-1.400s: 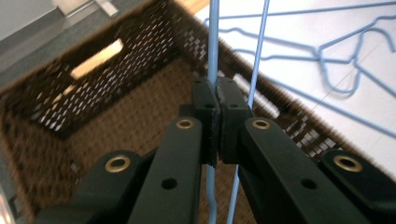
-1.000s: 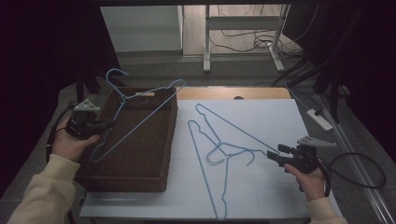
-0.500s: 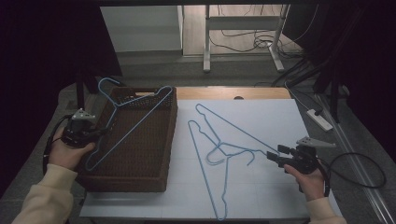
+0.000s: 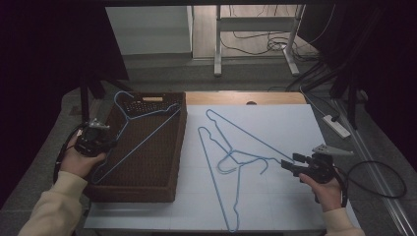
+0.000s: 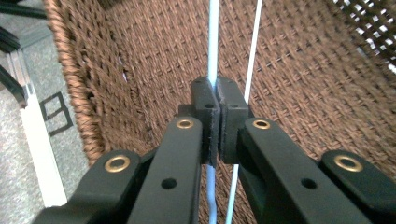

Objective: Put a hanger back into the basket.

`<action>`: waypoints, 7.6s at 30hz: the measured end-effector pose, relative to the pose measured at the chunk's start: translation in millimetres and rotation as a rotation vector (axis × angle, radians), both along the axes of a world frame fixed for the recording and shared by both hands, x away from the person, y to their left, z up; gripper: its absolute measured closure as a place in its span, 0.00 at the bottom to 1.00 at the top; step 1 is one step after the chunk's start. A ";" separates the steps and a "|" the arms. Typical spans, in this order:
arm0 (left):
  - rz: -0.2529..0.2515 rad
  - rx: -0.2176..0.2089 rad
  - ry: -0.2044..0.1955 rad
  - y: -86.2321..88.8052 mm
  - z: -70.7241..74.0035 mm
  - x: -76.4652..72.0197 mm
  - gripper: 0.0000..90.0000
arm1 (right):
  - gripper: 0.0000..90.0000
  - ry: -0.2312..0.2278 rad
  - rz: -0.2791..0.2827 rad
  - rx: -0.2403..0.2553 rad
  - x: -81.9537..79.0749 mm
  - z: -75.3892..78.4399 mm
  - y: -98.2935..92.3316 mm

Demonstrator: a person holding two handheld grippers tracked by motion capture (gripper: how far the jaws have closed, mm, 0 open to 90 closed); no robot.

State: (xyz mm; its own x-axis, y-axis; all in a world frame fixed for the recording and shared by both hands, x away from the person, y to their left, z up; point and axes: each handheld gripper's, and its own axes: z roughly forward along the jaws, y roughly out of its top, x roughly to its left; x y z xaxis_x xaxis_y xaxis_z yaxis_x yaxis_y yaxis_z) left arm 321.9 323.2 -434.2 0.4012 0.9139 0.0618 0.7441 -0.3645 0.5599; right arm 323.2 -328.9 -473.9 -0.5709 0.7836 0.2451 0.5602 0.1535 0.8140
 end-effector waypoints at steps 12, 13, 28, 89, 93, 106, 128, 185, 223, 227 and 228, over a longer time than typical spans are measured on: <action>0.039 0.062 0.123 -11.7 -14.8 23.1 0.97 | 0.36 0.007 0.001 -0.001 0.0 -1.3 -0.2; 0.039 0.062 0.123 -11.7 -14.8 23.1 0.94 | 0.36 0.007 0.001 -0.001 0.0 -1.3 -0.2; 0.019 -0.055 -0.098 -7.3 18.7 -2.4 0.34 | 0.36 0.008 0.002 0.004 -0.5 -1.4 -0.6; -0.301 -0.362 -0.225 -113.0 21.1 -69.1 0.30 | 0.34 -0.058 0.044 -0.138 -6.2 4.3 25.5; -0.309 -0.366 -0.229 -114.5 21.9 -72.3 0.30 | 0.34 -0.058 0.049 -0.142 -6.6 4.8 27.0; -0.347 -0.361 -0.218 -123.6 20.2 -77.1 0.30 | 0.31 -0.053 0.082 -0.184 -8.3 7.9 40.8; -0.373 -0.358 -0.188 -132.0 12.5 -78.8 0.30 | 0.30 -0.007 0.163 -0.253 4.4 13.1 70.0; -0.407 -0.363 -0.178 -137.8 11.4 -81.4 0.31 | 0.32 0.083 0.363 -0.463 69.3 9.7 153.7; -0.416 -0.370 -0.172 -138.1 10.5 -81.4 0.31 | 0.49 0.149 0.358 -0.658 106.5 -16.4 162.1; -0.417 -0.370 -0.172 -138.3 10.5 -81.4 0.31 | 0.50 0.150 0.366 -0.665 106.8 -16.1 163.6; -0.417 -0.370 -0.172 -138.3 10.5 -81.4 0.31 | 0.50 0.148 0.373 -0.667 107.6 -16.7 165.0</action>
